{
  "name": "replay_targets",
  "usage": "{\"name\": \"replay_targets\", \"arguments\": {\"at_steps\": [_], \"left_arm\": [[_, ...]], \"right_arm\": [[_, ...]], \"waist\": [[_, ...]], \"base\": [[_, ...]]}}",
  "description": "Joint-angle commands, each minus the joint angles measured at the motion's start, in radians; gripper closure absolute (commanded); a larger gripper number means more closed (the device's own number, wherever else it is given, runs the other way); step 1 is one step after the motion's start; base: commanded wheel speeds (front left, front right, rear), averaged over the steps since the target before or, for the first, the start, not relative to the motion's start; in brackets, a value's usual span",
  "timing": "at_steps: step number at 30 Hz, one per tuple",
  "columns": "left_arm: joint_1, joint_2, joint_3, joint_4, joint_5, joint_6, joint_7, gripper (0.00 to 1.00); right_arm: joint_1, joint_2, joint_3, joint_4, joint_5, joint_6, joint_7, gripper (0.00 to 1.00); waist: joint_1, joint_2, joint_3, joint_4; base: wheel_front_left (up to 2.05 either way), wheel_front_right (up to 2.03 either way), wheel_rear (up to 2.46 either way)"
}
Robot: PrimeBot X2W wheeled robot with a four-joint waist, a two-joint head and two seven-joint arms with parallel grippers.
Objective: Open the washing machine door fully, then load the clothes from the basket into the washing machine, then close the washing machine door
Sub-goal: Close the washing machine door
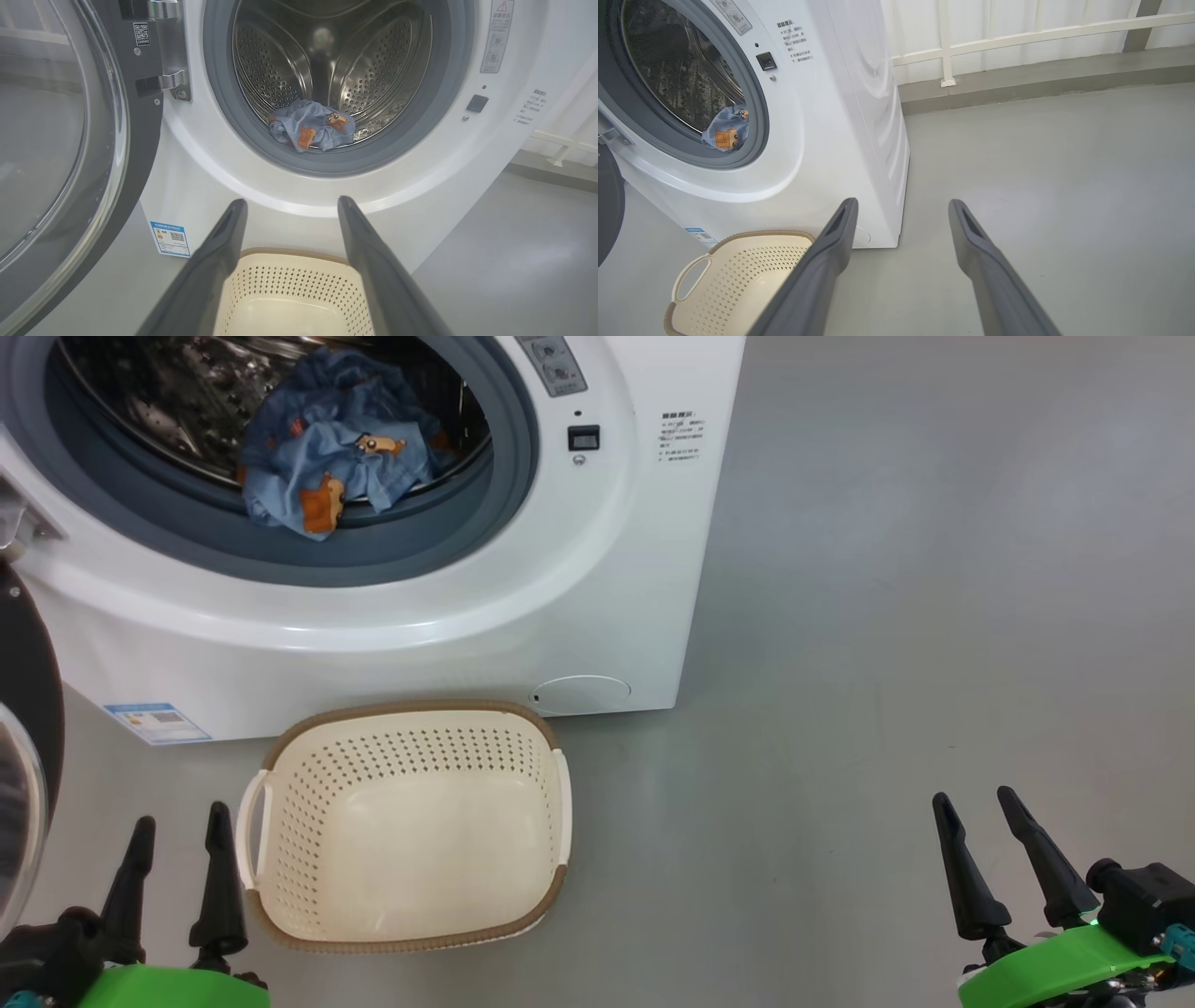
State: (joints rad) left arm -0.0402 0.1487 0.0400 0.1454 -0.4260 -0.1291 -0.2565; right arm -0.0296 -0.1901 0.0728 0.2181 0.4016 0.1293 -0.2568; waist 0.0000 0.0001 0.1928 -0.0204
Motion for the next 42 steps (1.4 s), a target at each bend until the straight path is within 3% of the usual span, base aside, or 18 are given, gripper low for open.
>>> {"name": "replay_targets", "arguments": {"at_steps": [1,15,42], "left_arm": [[-0.017,0.023,0.030,-0.028,0.007,-0.002,-0.005,0.00],[-0.006,-0.022,0.037,-0.010,0.002,-0.002,-0.005,0.00],[0.052,-0.086,0.073,0.004,0.006,-0.002,-0.005,0.00]], "right_arm": [[-0.005,-0.016,0.019,-0.025,0.006,0.001,-0.005,0.00],[0.000,-0.047,0.034,-0.021,0.007,0.001,-0.005,0.00],[-0.008,-0.100,0.109,0.007,0.034,0.001,-0.005,0.00]], "waist": [[0.0000,-0.0001,-0.001,0.006],[0.0000,-0.0001,-0.024,0.105],[0.0000,-0.0001,-0.068,0.431]], "base": [[0.00,0.00,0.00],[0.00,0.00,0.00],[0.00,0.00,0.00]]}}
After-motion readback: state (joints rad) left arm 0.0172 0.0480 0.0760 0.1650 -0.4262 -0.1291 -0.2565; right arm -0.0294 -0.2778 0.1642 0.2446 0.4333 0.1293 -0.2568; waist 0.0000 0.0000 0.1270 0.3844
